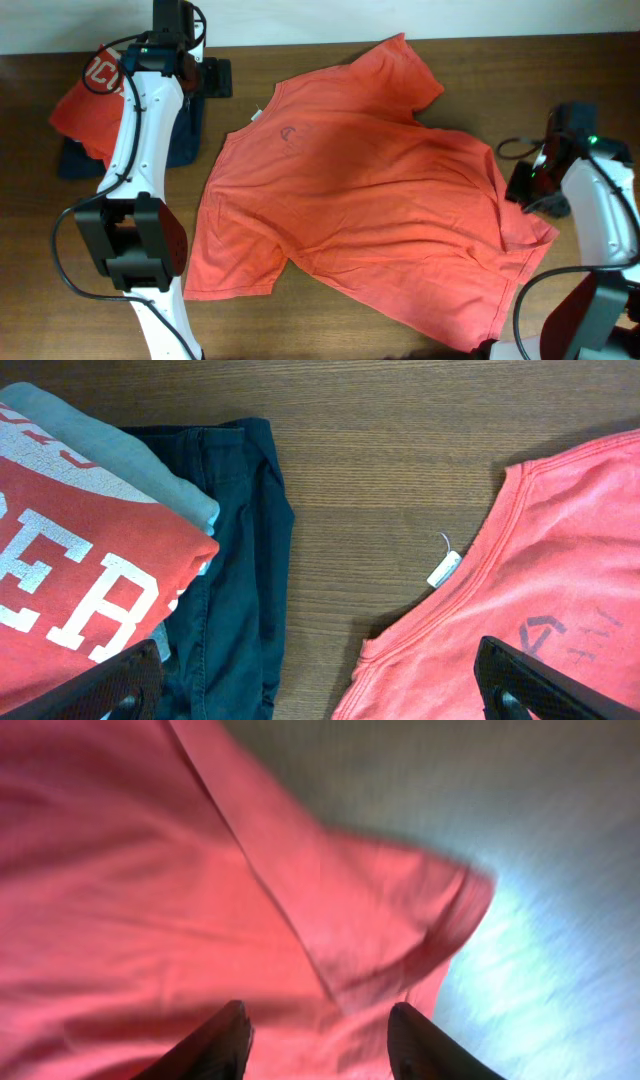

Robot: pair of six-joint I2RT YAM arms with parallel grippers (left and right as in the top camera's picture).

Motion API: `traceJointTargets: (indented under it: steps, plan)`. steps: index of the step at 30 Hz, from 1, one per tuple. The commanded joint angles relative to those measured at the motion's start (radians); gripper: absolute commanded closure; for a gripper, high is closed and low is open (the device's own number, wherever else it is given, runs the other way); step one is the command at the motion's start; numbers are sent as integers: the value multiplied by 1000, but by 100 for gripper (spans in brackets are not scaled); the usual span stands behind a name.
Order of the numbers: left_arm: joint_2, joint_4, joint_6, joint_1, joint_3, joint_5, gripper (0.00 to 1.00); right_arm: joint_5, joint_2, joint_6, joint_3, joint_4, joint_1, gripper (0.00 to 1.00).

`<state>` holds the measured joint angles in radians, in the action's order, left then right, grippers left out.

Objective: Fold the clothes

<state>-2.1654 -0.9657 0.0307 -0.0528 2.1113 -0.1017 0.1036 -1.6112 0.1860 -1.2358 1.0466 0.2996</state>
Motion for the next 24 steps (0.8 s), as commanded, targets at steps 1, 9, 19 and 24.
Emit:
traceJointTargets:
  steps: [1, 9, 19, 24]
  plan:
    - [20, -1, 3, 1, 12, 8, 1, -14, -13, 134, 115, -35, 4, 60]
    - [20, -1, 3, 1, 12, 8, 1, -15, -13, 299, 232, -79, 95, 69]
    - [20, -1, 3, 1, 12, 8, 1, -138, -13, 317, 286, -133, 173, 68]
    - [20, -1, 3, 1, 12, 8, 1, -137, -13, 351, 318, -169, 173, 67]
